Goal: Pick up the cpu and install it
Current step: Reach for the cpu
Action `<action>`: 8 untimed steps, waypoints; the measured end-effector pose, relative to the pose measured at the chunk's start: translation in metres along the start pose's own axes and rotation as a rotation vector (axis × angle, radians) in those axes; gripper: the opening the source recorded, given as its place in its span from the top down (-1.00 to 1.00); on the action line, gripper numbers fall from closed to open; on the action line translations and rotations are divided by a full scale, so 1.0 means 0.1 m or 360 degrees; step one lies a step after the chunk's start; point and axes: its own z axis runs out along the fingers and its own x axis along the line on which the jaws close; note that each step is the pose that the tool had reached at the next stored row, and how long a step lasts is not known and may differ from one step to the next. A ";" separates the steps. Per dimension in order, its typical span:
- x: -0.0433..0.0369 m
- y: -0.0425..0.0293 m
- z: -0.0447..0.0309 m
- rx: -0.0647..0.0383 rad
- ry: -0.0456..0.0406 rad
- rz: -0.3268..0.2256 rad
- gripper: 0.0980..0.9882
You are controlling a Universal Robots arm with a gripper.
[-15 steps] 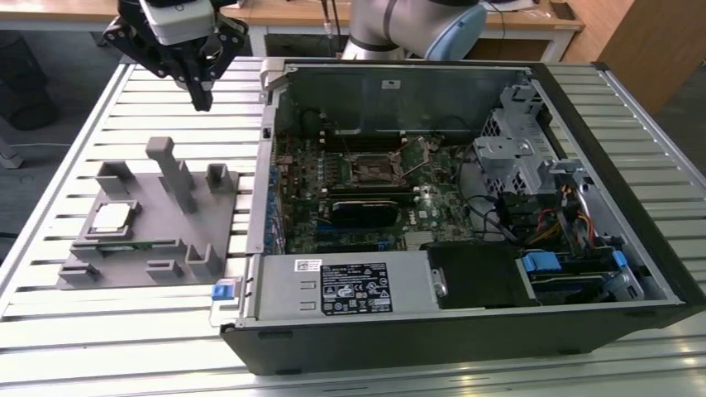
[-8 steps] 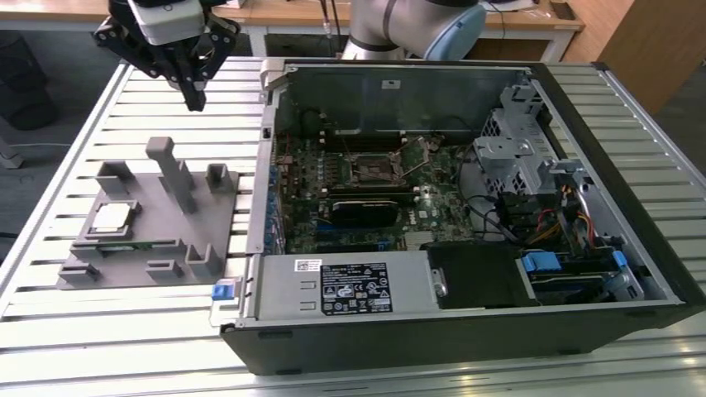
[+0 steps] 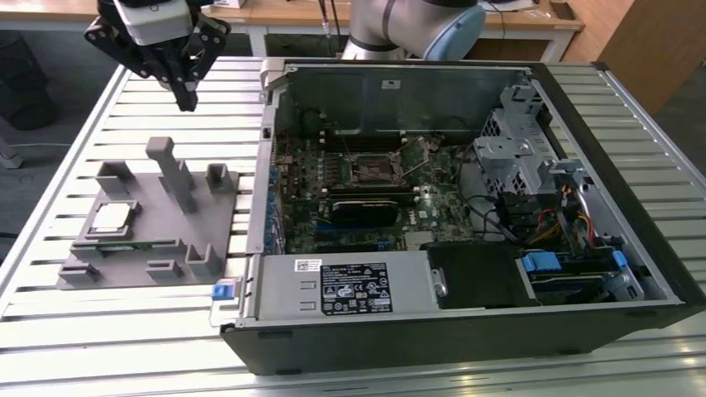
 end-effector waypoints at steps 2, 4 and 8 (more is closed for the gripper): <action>0.020 -0.002 0.001 0.0000 0.0000 0.0000 0.98; 0.042 -0.003 0.001 0.0000 0.0000 0.0000 0.98; 0.087 -0.007 0.003 0.0000 0.0000 0.0000 0.98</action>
